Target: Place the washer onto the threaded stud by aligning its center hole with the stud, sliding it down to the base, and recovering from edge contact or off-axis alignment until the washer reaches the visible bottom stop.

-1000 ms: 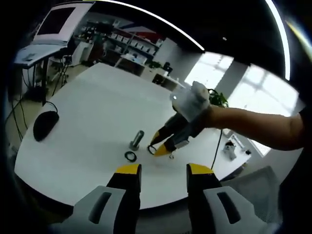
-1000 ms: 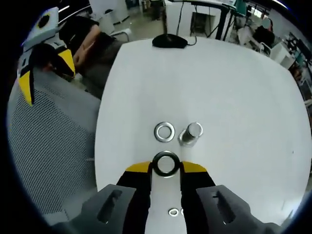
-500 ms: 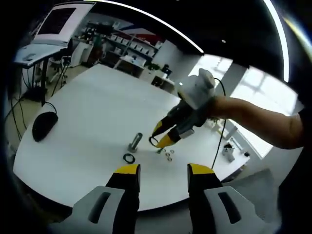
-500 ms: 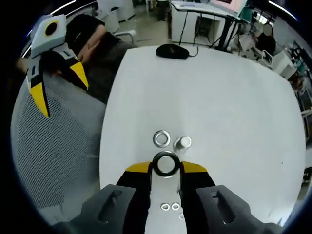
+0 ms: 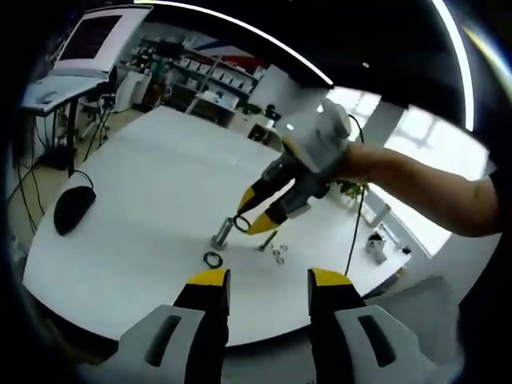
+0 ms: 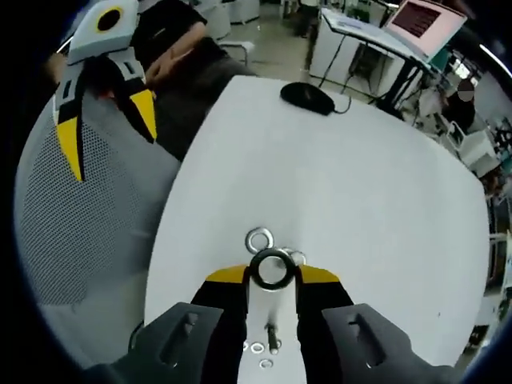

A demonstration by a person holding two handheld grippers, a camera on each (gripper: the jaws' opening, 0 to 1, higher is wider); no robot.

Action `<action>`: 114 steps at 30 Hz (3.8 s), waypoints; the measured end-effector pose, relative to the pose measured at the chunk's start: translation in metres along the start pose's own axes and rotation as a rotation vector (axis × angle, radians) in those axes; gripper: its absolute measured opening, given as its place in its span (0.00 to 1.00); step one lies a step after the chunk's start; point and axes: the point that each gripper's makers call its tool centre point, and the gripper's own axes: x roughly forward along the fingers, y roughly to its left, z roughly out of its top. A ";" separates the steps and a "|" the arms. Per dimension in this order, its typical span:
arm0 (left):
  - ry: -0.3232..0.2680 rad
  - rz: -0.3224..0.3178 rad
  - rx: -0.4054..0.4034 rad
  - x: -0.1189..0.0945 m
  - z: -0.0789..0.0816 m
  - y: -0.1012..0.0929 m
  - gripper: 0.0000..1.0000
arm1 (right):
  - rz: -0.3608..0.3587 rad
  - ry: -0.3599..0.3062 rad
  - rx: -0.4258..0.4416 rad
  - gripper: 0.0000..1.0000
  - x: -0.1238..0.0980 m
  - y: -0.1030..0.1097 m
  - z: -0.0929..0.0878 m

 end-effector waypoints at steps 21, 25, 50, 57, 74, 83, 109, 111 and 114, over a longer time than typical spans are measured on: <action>0.011 -0.006 0.002 0.001 -0.002 -0.001 0.37 | -0.027 0.040 -0.017 0.23 0.018 -0.018 -0.001; 0.011 -0.006 0.000 0.001 -0.002 -0.001 0.37 | -0.021 0.053 -0.018 0.23 0.020 -0.019 -0.004; 0.028 0.000 0.010 0.002 -0.004 0.000 0.37 | 0.036 0.108 -0.047 0.23 0.056 -0.017 -0.017; 0.030 -0.001 0.011 0.003 -0.004 0.000 0.37 | 0.052 0.113 -0.045 0.23 0.063 -0.016 -0.020; 0.032 0.001 0.009 0.003 -0.004 0.001 0.37 | 0.063 0.126 -0.058 0.23 0.069 -0.015 -0.022; 0.031 0.002 0.010 0.002 -0.003 0.001 0.37 | 0.016 0.100 -0.038 0.29 0.067 -0.022 -0.016; 0.024 -0.009 0.018 0.002 -0.003 -0.002 0.37 | -0.041 -0.076 -0.008 0.36 0.020 -0.013 0.021; 0.024 -0.012 0.013 0.002 -0.003 -0.002 0.37 | -0.051 -0.072 -0.003 0.37 0.018 -0.011 0.020; 0.025 -0.015 0.010 0.002 -0.003 -0.003 0.37 | -0.048 -0.078 -0.011 0.38 0.014 -0.005 0.020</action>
